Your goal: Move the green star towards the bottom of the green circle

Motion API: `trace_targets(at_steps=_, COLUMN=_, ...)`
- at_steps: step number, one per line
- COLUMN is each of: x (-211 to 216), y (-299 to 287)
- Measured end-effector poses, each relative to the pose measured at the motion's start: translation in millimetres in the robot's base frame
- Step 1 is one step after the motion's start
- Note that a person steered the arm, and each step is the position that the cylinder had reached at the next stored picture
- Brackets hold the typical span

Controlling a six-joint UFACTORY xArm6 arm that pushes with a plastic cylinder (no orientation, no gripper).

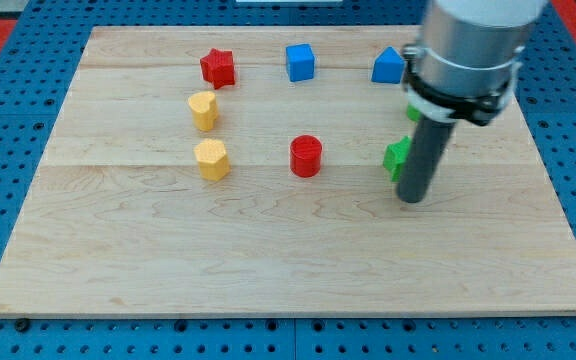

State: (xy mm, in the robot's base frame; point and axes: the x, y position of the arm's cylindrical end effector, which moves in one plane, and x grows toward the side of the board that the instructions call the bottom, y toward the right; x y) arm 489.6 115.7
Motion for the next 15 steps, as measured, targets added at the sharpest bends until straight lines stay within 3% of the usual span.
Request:
trace_targets(at_steps=4, x=-24.9, y=17.7)
trace_targets(at_steps=6, x=-7.9, y=-34.8)
trace_targets(at_steps=8, x=-53.2, y=-46.9)
trace_targets(at_steps=10, x=-63.4, y=-46.8)
trace_targets(at_steps=15, x=-56.3, y=1.2)
